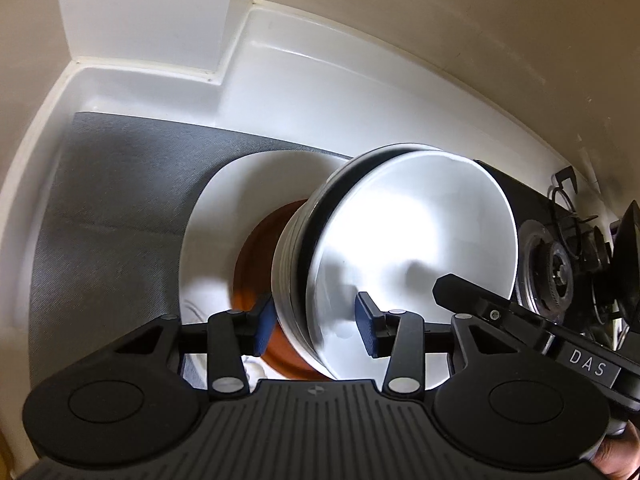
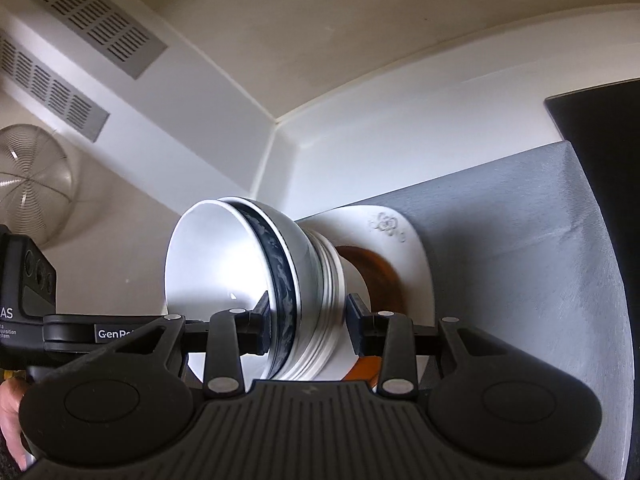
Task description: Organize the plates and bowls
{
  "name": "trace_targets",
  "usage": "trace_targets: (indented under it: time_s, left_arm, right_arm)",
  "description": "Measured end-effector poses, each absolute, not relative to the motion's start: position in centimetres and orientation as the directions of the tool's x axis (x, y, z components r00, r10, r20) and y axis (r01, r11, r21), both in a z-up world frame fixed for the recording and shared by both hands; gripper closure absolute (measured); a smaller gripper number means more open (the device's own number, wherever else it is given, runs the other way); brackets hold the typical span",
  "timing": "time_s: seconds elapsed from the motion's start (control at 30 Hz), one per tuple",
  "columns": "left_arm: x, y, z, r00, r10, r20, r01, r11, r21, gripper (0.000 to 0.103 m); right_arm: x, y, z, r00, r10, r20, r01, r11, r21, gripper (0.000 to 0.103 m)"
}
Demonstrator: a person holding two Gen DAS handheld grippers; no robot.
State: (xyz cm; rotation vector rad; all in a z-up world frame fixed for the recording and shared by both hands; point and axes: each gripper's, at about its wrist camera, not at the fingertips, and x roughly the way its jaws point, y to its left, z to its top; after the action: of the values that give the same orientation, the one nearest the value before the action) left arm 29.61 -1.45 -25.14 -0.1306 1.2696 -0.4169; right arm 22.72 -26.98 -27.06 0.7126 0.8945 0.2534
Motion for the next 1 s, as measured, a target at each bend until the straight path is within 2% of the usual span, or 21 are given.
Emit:
trace_targets:
  time_s: [0.17, 0.33, 0.37, 0.43, 0.57, 0.6, 0.67, 0.73, 0.77, 1.0]
  left_arm:
    - [30.3, -1.9, -27.3, 0.2, -0.365, -0.909, 0.216, 0.922, -0.322, 0.058]
    - [29.6, -1.6, -27.2, 0.238, -0.38, -0.894, 0.254, 0.913, -0.32, 0.058]
    - [29.4, -1.4, -27.0, 0.241, -0.385, -0.891, 0.261, 0.91, -0.323, 0.061]
    - [28.8, -0.6, -26.0, 0.286, -0.393, -0.874, 0.281, 0.906, -0.315, 0.061]
    - [27.9, 0.6, -22.5, 0.439, -0.381, -0.814, 0.337, 0.909, -0.244, 0.061]
    - [28.0, 0.6, -22.1, 0.451, -0.381, -0.807, 0.347, 0.908, -0.235, 0.061]
    - [29.0, 0.7, -22.0, 0.425, -0.386, -0.819, 0.338, 0.907, -0.252, 0.067]
    - [30.1, 1.1, -22.4, 0.376, -0.425, -0.823, 0.314, 0.894, -0.318, 0.076]
    - [30.5, 1.2, -22.6, 0.357, -0.44, -0.824, 0.309, 0.888, -0.341, 0.081]
    - [31.7, 0.4, -23.8, 0.337, -0.444, -0.83, 0.286, 0.889, -0.359, 0.081]
  right_arm:
    - [22.7, -26.5, -29.2, 0.598, 0.47, -0.649, 0.115, 0.751, 0.651, 0.063]
    - [22.2, -26.2, -29.6, 0.615, 0.465, -0.637, 0.089, 0.761, 0.642, 0.062]
    - [22.2, -26.2, -29.5, 0.611, 0.466, -0.64, 0.094, 0.76, 0.643, 0.062]
    - [21.8, -26.4, -28.9, 0.616, 0.458, -0.641, 0.101, 0.761, 0.641, 0.06]
    - [20.9, -26.2, -25.1, 0.68, 0.423, -0.599, 0.002, 0.816, 0.578, 0.06]
    - [20.9, -26.1, -24.3, 0.692, 0.408, -0.596, -0.014, 0.832, 0.554, 0.061]
    - [21.4, -26.1, -23.3, 0.702, 0.382, -0.601, -0.029, 0.858, 0.512, 0.071]
    - [22.3, -26.2, -23.2, 0.689, 0.385, -0.614, -0.029, 0.861, 0.507, 0.096]
    - [22.7, -26.3, -23.3, 0.684, 0.386, -0.619, -0.022, 0.859, 0.511, 0.097]
    - [24.2, -26.4, -24.6, 0.654, 0.406, -0.639, -0.003, 0.846, 0.534, 0.097]
